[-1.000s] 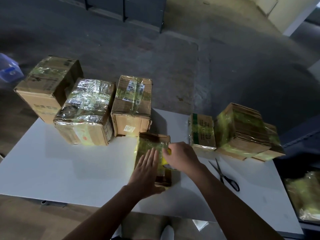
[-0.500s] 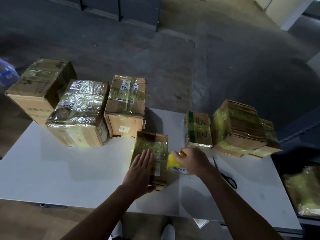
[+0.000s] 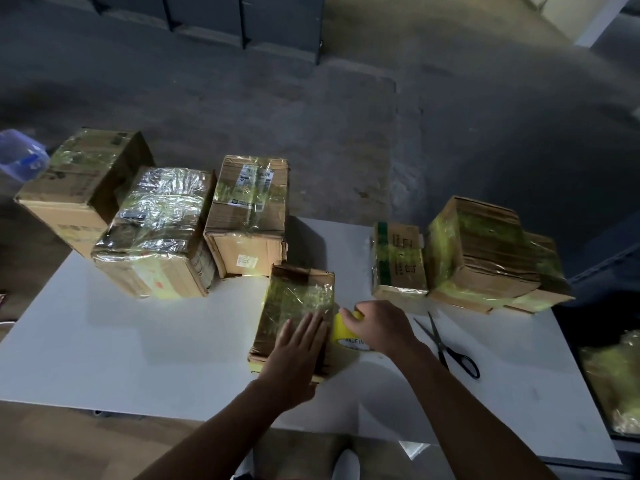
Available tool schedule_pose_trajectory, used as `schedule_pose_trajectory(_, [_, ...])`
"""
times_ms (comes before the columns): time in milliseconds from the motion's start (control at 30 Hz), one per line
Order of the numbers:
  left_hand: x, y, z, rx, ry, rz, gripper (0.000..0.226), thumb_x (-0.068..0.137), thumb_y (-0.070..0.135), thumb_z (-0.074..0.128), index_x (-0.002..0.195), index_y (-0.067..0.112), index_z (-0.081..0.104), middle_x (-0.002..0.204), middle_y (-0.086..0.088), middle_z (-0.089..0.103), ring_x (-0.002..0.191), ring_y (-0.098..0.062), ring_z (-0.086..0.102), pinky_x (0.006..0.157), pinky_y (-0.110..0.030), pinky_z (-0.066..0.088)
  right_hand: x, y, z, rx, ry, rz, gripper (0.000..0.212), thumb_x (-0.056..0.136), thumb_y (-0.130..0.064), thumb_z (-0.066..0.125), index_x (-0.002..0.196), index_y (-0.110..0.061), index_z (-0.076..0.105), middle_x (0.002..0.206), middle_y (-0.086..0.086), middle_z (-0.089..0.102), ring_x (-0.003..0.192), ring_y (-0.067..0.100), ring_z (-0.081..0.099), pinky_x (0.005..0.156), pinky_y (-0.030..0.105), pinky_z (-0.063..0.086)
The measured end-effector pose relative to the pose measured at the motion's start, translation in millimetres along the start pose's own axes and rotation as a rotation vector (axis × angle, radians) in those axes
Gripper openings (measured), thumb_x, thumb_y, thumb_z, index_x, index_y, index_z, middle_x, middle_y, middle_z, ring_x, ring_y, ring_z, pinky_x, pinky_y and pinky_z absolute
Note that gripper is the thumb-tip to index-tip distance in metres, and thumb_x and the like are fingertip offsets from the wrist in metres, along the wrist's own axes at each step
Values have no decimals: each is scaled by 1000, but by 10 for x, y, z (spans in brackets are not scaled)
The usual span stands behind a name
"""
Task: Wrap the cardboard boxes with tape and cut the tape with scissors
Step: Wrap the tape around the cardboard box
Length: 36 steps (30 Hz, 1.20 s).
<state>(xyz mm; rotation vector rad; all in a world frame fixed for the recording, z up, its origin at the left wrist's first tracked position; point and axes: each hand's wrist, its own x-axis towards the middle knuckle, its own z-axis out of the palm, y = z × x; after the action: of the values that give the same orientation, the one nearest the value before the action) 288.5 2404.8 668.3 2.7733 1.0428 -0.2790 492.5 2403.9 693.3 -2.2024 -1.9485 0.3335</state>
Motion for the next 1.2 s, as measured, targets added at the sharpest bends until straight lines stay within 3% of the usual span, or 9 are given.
schedule_pose_trajectory(267, [31,-4,15,-1,-19,-2,104,87,45,58,150,10,-16,158,-15,-19,143,-31,-23,115,-54,-10,-91,284,137,-54,-26,28,55,87,-46,52,49,-17,25,45,-3,24,49,22,37,50,27,23])
schedule_pose_trajectory(467, [152,70,-129,130,-76,75,80,90,33,61,151,32,10,156,-29,-4,144,-48,1,111,-67,15,-104,325,418,63,-119,166,44,90,-57,41,62,-23,46,54,-8,40,59,13,46,52,23,26])
schedule_pose_trajectory(567, [213,75,-238,154,-89,104,67,89,34,63,145,24,26,157,-23,4,142,-49,9,107,-67,25,-98,323,444,86,-176,205,48,91,-60,34,62,-24,45,58,-8,47,61,11,49,51,21,27])
schedule_pose_trajectory(700, [172,-12,-345,110,-76,157,71,88,41,63,146,23,27,161,-10,-4,142,-50,7,107,-66,30,-85,289,304,149,-184,197,50,92,-62,37,62,-23,47,58,-5,50,57,6,48,50,24,29])
schedule_pose_trajectory(800, [66,-123,-471,64,90,223,71,69,51,79,129,20,56,155,-9,32,128,-53,41,82,-56,55,-24,215,52,271,-62,90,42,93,-53,47,68,-20,53,58,-1,53,53,11,51,49,25,37])
schedule_pose_trajectory(867, [11,-213,-507,21,198,233,69,56,56,85,110,17,67,138,-10,55,113,-49,57,63,-47,60,48,182,-191,347,-28,-62,33,95,-42,51,74,-16,56,61,3,55,53,14,52,51,28,45])
schedule_pose_trajectory(1000, [-67,-317,-467,-198,337,138,74,56,49,88,109,12,53,133,-14,59,111,-48,59,48,-42,58,178,75,-681,602,-129,-72,37,89,-54,51,81,-20,63,71,0,59,62,7,55,56,17,40])
schedule_pose_trajectory(1100, [-162,-370,-370,-276,346,95,82,57,47,88,118,15,44,134,-15,57,116,-47,56,54,-45,60,230,-109,-736,532,-149,-87,27,89,-53,53,83,-29,64,72,-7,61,63,-1,56,54,12,39])
schedule_pose_trajectory(1200, [-255,-507,-282,-284,341,89,82,59,52,85,121,15,45,134,-13,57,116,-42,58,56,-44,60,258,-309,-659,446,-79,-126,30,92,-41,57,71,-20,60,57,-8,50,50,1,46,47,14,34])
